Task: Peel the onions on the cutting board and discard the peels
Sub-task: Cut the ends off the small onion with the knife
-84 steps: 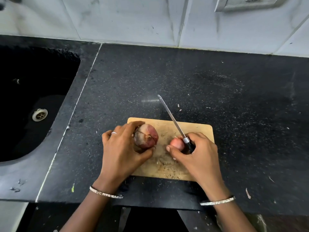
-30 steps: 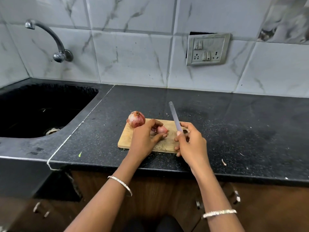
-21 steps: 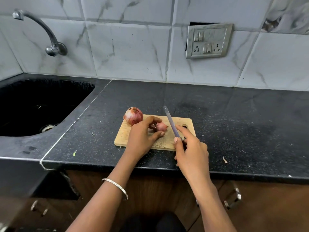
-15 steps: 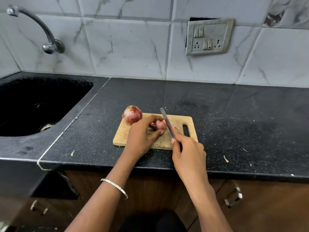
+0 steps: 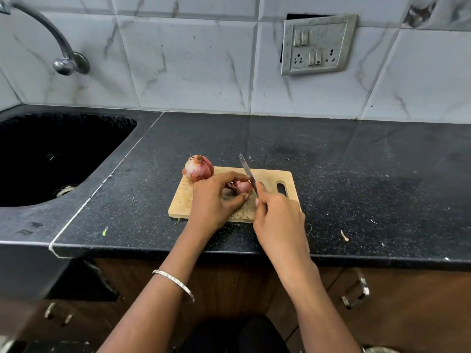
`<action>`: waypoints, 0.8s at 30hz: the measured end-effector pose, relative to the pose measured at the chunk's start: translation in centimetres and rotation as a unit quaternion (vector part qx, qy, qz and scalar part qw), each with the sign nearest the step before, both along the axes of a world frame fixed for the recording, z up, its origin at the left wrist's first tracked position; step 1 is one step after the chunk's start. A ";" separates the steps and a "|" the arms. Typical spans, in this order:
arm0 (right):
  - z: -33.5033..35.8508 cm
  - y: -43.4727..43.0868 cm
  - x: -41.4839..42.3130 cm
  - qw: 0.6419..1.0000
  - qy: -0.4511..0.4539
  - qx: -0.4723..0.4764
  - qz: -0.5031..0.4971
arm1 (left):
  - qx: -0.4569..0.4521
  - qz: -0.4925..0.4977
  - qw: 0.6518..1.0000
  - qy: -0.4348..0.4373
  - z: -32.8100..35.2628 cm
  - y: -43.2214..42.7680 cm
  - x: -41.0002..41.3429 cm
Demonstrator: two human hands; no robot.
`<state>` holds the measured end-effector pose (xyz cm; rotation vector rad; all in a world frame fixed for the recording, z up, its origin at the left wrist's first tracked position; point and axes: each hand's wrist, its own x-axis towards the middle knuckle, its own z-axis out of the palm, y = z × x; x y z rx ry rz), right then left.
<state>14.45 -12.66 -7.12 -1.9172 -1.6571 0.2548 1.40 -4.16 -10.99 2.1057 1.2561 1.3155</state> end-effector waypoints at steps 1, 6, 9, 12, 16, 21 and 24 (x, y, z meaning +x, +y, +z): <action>0.0 0.4 -0.3 1.000 -0.001 0.005 0.001 | 0.000 0.003 1.000 -0.006 0.0 0.0 0.0; -0.2 -0.1 -0.3 1.000 -0.028 0.006 -0.002 | -0.024 0.017 0.999 -0.034 -0.2 -0.1 0.3; -0.4 -1.7 0.1 1.000 -0.017 0.004 -0.002 | -0.030 0.015 0.999 -0.037 -0.2 0.0 0.3; -0.1 -1.2 0.0 1.000 -0.020 0.001 -0.009 | -0.029 0.014 0.999 -0.040 -0.1 0.1 0.2; 0.5 1.3 -1.0 0.999 -0.030 -0.010 -0.006 | -0.028 0.015 0.999 -0.041 -0.2 0.3 0.3; -0.1 0.2 -0.7 0.999 -0.049 0.000 -0.010 | -0.021 0.024 0.999 -0.043 -0.4 0.3 0.5; -0.8 -1.5 0.0 0.998 -0.053 -0.012 -0.012 | -0.022 0.022 0.999 -0.044 -0.3 0.4 0.3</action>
